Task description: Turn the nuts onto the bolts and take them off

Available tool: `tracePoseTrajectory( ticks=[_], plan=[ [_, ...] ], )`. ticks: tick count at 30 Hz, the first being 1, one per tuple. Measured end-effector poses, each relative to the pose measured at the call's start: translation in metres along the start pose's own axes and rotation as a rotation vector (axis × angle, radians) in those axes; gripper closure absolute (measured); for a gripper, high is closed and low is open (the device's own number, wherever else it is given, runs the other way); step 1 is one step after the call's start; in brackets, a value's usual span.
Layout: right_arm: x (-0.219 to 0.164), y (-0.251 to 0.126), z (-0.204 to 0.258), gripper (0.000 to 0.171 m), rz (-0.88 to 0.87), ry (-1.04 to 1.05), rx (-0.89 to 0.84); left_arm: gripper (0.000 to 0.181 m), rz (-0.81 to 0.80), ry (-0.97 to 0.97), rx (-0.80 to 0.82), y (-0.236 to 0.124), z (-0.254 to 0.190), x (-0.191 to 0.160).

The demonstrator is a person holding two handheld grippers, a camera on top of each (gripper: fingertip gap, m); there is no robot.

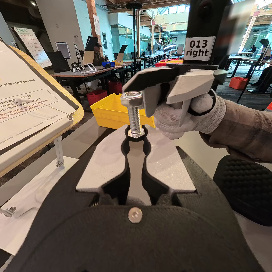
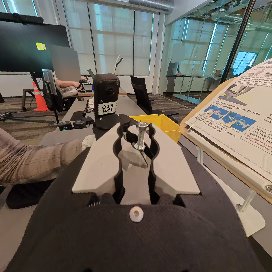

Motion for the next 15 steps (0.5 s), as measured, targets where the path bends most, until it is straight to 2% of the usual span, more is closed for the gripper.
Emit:
tracePoseTrajectory(
  ticks=[15],
  plan=[
    [-0.0004,-0.0073,0.0064,0.138,0.004,-0.009,-0.02,0.166,0.014,-0.006,-0.003,0.002,-0.0012,-0.0016]
  ],
)
Point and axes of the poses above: each gripper's, where its closed fingertips meet, y out along the fingers, x out of its top, z = x × y across the jaws, the point moved 6 cm from there along -y, back along the fingers, and after that the axes turned 2 degrees about z, right-handed, at the moved point
